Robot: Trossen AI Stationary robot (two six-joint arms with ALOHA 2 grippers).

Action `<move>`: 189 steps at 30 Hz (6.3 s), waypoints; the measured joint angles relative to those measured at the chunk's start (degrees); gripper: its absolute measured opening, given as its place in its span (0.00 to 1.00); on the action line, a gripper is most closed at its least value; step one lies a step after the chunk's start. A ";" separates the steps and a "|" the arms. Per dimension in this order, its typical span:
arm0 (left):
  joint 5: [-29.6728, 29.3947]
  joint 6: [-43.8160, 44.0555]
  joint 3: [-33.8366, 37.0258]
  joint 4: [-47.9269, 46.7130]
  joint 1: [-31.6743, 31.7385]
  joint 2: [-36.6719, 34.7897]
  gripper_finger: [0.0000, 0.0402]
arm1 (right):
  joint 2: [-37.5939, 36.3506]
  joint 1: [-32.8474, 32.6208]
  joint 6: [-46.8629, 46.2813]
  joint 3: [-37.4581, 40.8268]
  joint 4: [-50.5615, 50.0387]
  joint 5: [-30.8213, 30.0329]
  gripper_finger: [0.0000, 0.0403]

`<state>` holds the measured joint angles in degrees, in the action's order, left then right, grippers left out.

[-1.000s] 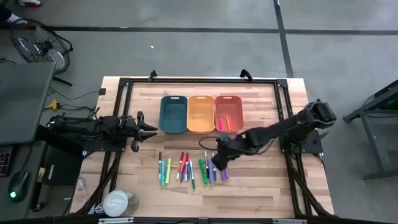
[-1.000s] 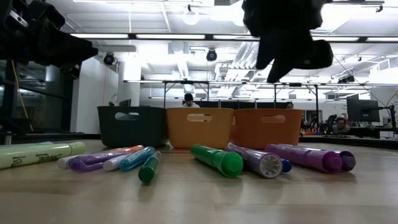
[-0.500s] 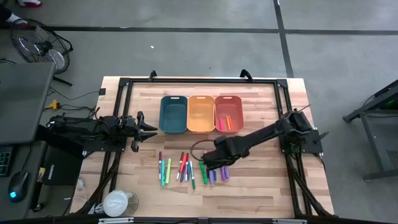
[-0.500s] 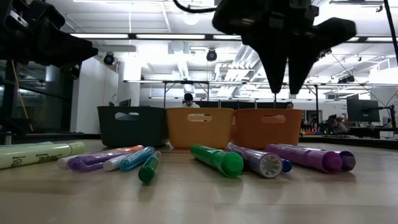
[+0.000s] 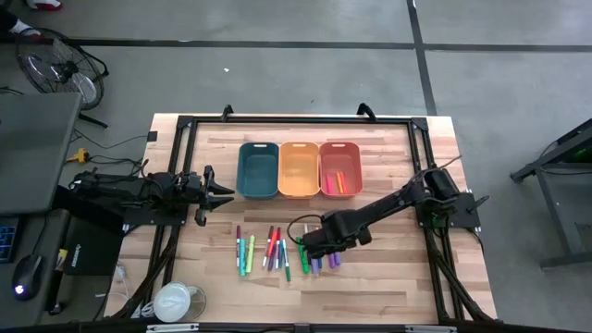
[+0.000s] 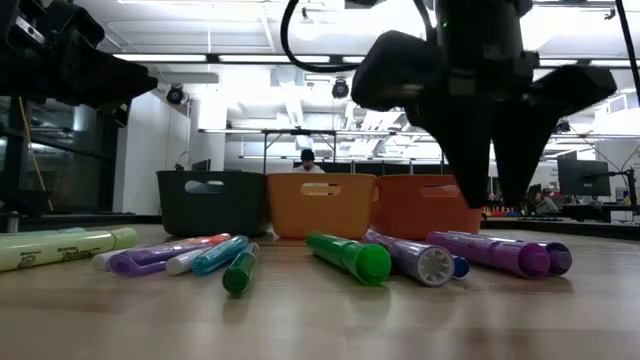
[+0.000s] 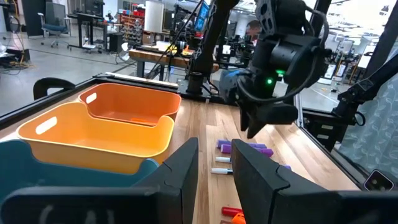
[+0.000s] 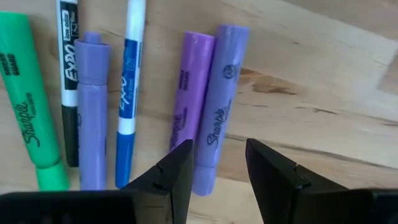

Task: Pick & Place Markers
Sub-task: Put the light violet highlighter pen into the yellow bin, then put the violet highlighter pen into the yellow bin

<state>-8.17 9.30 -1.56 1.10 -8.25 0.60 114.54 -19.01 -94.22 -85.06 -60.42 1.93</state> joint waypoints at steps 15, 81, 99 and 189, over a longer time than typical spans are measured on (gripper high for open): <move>-0.02 0.00 0.02 0.00 -0.02 0.00 0.23 | 0.00 1.44 0.58 5.62 5.78 1.64 0.34; 0.00 0.00 0.00 0.00 -0.01 0.02 0.23 | -6.77 4.37 5.93 11.37 10.56 -0.36 0.14; 0.00 -0.01 0.00 -0.02 0.00 0.01 0.23 | -7.19 13.61 16.25 -5.03 10.05 -7.47 0.14; -0.01 0.00 0.01 -0.04 -0.01 0.00 0.23 | -4.49 24.40 25.63 -7.88 10.54 -9.18 0.44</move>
<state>-8.18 9.30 -1.55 1.06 -8.26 0.61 110.05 5.39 -68.60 -92.95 -49.87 -7.25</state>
